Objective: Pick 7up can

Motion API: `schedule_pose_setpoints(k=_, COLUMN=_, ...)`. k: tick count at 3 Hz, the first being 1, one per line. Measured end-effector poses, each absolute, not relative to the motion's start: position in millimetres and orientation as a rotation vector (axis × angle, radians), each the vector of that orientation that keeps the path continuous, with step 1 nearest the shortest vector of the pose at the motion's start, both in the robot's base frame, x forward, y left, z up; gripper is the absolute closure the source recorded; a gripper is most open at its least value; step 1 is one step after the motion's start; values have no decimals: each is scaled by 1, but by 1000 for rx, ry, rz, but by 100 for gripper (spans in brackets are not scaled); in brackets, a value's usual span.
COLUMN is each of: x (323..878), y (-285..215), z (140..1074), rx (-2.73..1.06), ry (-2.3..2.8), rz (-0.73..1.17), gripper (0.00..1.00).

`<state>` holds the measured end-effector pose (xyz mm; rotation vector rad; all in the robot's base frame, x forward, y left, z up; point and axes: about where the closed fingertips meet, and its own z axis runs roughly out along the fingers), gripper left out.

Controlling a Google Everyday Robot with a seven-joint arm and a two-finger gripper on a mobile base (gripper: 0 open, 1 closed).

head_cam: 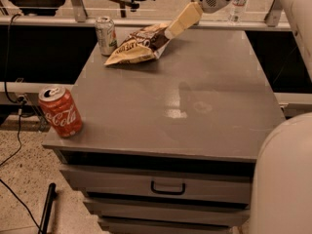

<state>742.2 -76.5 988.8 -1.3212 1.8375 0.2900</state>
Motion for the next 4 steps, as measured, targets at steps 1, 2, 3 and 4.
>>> schedule_pose_setpoints(k=1, x=742, y=-77, z=987, rx=-1326, ry=1842, rz=286, gripper=0)
schedule_pose_setpoints(k=2, x=740, y=-57, z=981, rx=-1364, ry=1798, rz=351, gripper=0)
schedule_pose_setpoints(k=3, x=745, y=-11, z=977, rx=-1414, ry=1693, rz=387, gripper=0)
schedule_pose_setpoints(k=4, x=755, y=30, z=973, rx=-1408, ry=1596, rz=403, gripper=0)
